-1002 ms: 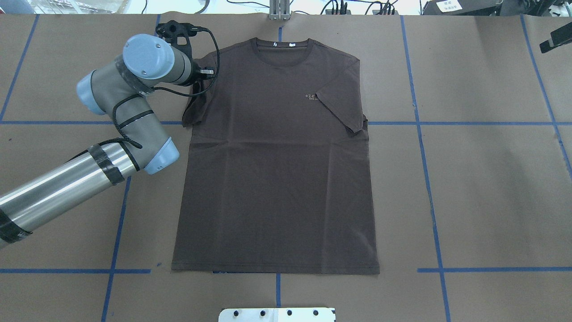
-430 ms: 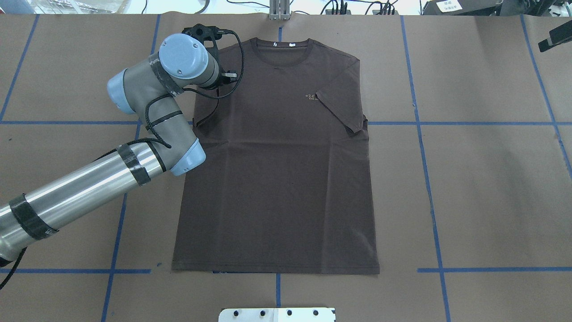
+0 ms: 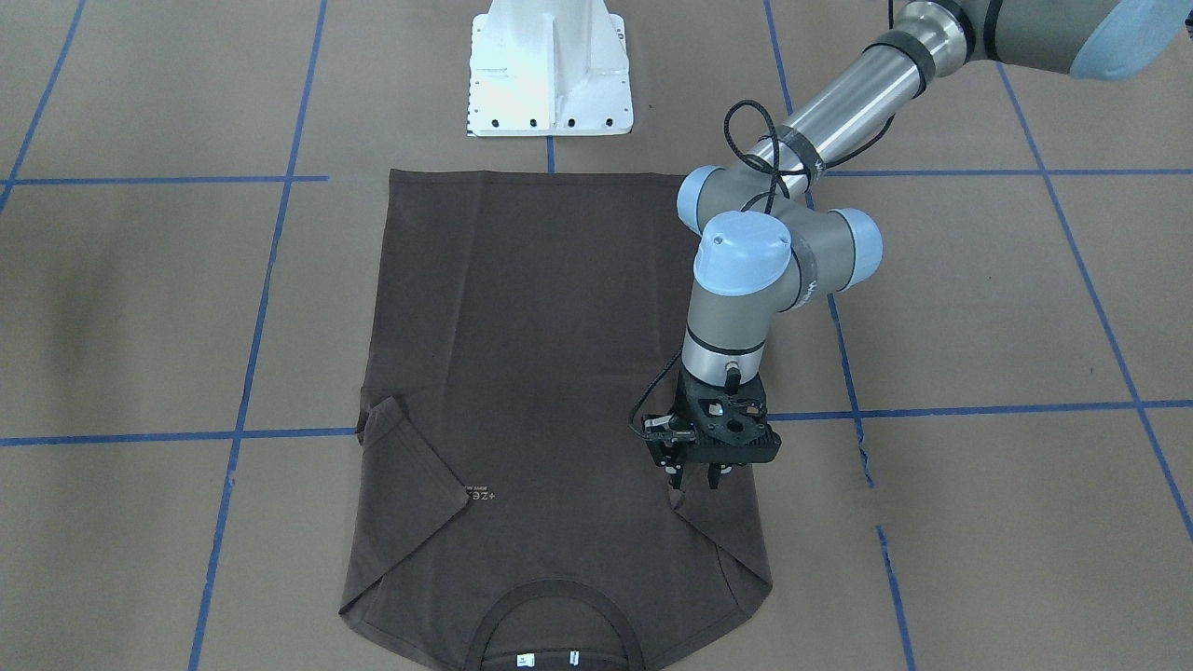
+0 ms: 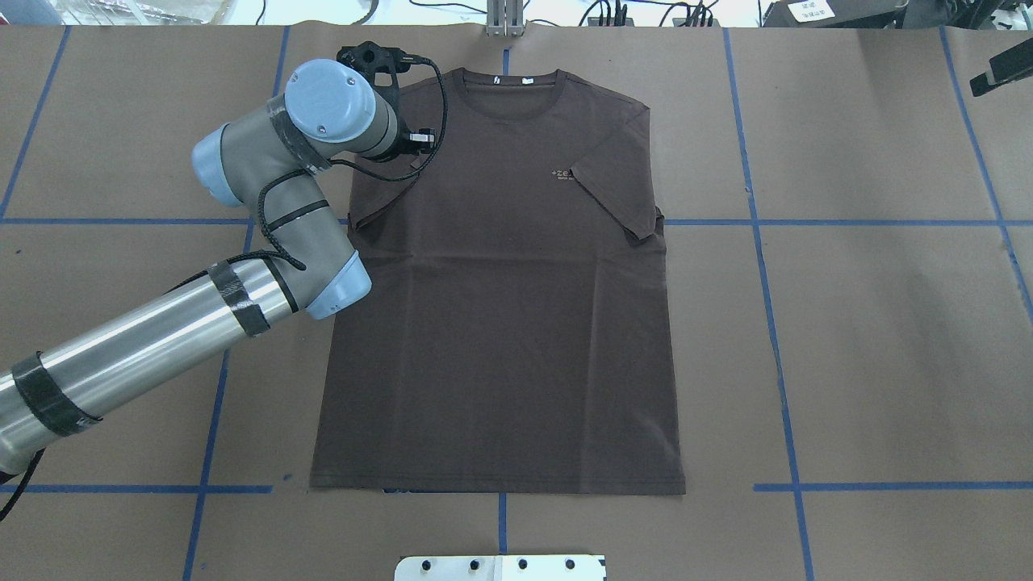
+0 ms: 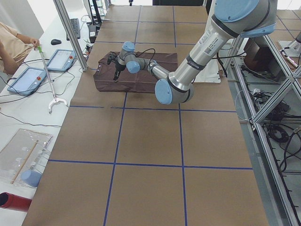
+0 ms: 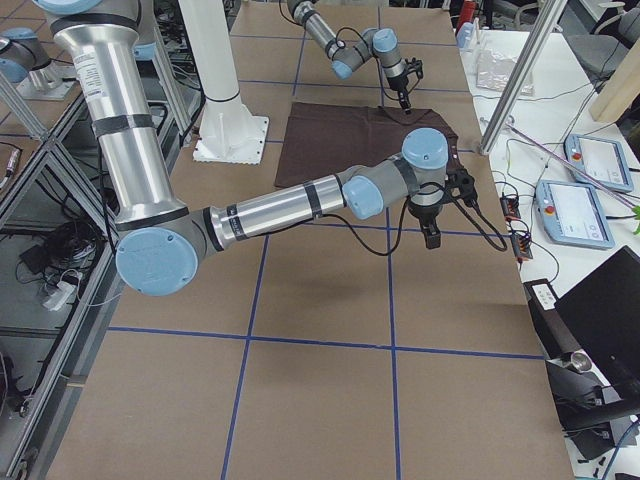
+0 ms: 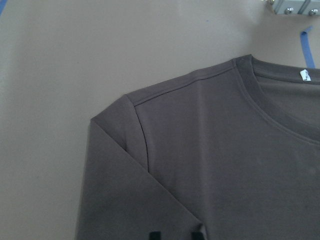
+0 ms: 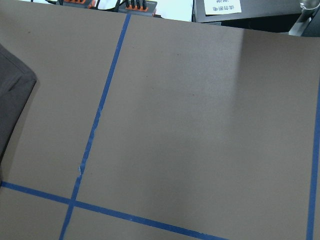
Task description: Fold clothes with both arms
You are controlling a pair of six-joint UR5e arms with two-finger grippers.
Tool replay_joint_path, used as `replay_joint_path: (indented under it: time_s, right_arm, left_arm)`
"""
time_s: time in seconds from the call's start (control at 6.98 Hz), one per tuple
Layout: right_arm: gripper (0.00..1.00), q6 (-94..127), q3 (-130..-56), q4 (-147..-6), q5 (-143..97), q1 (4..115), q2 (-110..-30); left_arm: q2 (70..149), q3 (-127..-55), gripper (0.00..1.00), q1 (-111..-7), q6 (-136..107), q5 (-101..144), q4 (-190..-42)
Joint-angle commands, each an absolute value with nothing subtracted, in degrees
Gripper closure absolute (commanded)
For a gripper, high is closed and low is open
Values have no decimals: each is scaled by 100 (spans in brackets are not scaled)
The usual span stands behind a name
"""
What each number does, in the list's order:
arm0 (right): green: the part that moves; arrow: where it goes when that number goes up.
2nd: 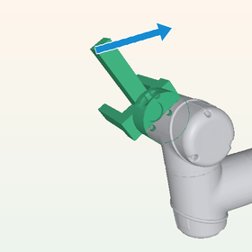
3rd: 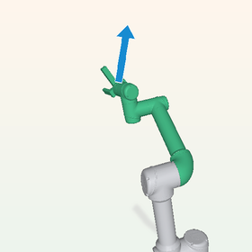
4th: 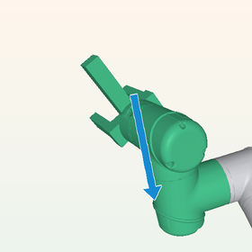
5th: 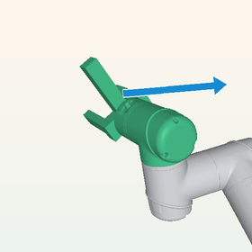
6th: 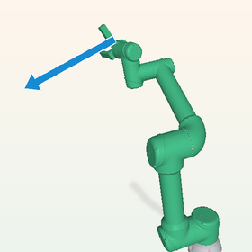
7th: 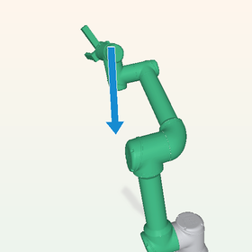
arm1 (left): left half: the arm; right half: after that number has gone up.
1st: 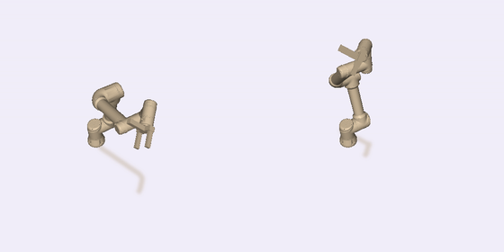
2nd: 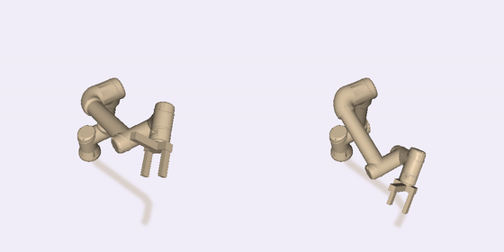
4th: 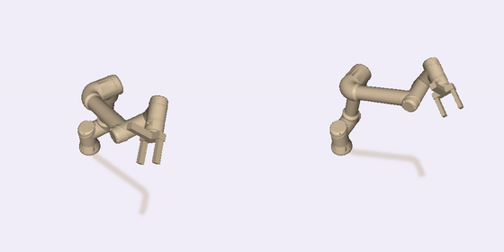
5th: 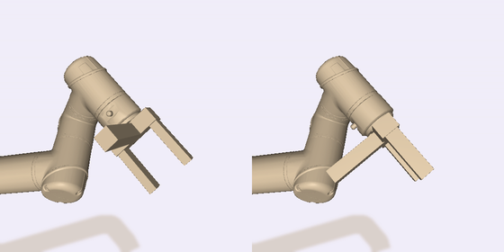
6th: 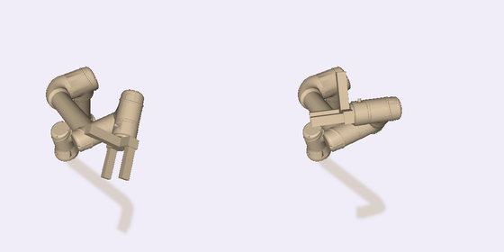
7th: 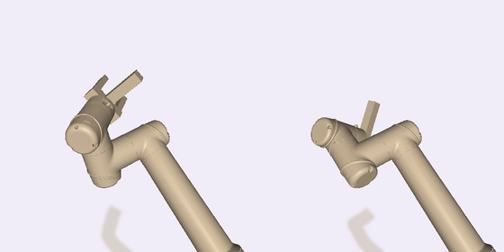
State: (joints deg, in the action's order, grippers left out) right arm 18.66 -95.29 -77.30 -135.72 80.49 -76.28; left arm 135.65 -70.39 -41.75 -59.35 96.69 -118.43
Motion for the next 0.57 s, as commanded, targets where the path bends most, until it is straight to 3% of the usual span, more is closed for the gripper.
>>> replay_joint_path:
  time_s: [0.0, 0.43]
  right_arm:
    - [0, 2694, -10286, -7690, -13518, 7588, -8022]
    - [0, 5255, -11904, -7647, -12301, 5896, -8576]
  left_arm:
    - [12898, -8246, 0, -4175, -5730, 10185, -11813]
    - [12132, -9497, 0, -4157, -5800, 10986, -11821]
